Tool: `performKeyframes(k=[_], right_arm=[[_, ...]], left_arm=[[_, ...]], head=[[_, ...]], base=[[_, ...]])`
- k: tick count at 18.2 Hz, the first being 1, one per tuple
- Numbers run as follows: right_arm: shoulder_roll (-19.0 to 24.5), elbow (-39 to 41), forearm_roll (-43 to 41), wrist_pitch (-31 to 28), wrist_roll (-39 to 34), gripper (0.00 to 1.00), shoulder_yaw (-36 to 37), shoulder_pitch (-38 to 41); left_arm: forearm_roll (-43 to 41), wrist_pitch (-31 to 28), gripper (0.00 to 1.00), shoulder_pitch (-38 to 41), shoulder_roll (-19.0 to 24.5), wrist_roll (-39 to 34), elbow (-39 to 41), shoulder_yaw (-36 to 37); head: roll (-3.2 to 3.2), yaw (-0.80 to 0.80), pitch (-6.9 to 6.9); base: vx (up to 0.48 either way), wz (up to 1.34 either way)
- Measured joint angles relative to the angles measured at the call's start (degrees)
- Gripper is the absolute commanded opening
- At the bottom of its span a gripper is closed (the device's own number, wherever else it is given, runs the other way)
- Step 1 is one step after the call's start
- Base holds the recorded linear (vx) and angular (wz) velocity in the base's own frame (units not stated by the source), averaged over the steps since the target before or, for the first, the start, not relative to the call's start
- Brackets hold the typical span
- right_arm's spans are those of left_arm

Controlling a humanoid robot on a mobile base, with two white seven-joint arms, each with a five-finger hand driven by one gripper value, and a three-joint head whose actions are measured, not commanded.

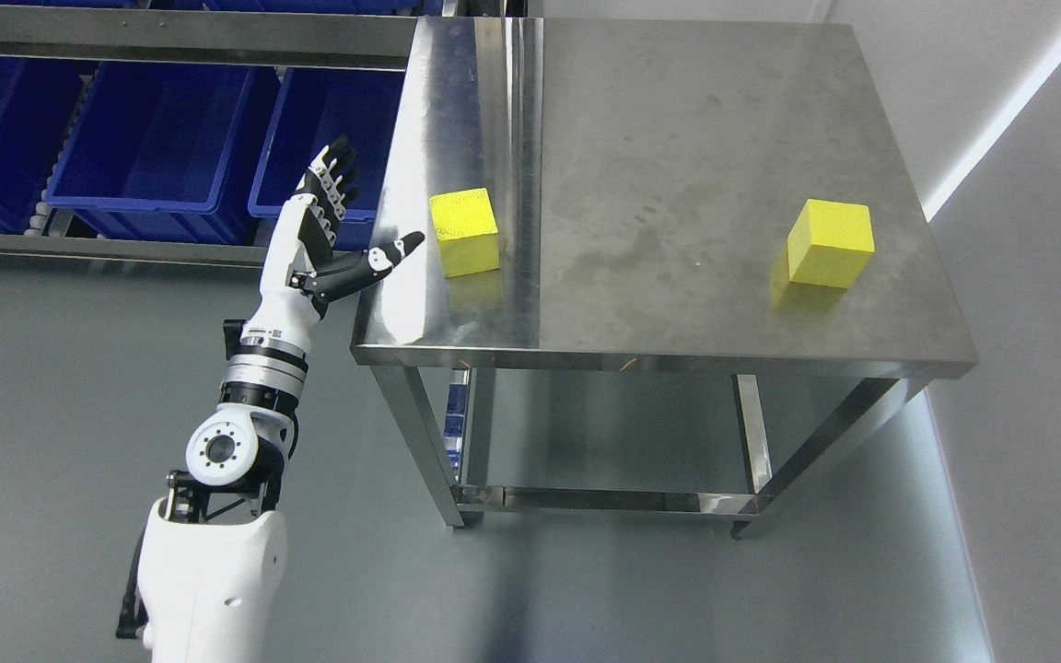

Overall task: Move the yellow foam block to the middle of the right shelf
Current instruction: 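Reach the left hand toward the nearer yellow foam cube on the table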

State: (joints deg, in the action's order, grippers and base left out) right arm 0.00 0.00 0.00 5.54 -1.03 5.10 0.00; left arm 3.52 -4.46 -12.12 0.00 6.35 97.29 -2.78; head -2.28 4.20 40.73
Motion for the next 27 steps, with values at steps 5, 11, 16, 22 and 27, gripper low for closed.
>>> performKeyframes(k=[5,11,16,22,27], right_arm=[[0.0,0.0,0.0,0.0,0.0,1.0,0.0,0.0],[0.0,0.0,0.0,0.0,0.0,1.0,0.0,0.0],[0.0,0.0,0.0,0.0,0.0,1.0,0.0,0.0],[0.0,0.0,0.0,0.0,0.0,1.0,0.0,0.0],[0.0,0.0,0.0,0.0,0.0,1.0,0.0,0.0]], left_arm=[[0.0,0.1,1.0,0.0,0.0,0.0,0.0,-0.2],[0.0,2.8,1.0,0.0,0.6,0.5,0.1,-1.1],[0.0,6.8,1.0,0.0,4.1,10.8,0.1,-1.4],[-0.1,8.9,1.0,2.2,9.8,16.0,-0.1,-2.5],[-1.9,9.1,1.0,1.7,12.2,16.4,-1.9,-3.3]], head=[[0.0,0.0,0.0],[0.0,0.0,0.0],[0.0,0.0,0.0],[0.0,0.0,0.0],[0.0,0.0,0.0]], base=[[0.0,0.0],[0.0,0.0],[0.0,0.0],[0.0,0.0],[0.0,0.0]])
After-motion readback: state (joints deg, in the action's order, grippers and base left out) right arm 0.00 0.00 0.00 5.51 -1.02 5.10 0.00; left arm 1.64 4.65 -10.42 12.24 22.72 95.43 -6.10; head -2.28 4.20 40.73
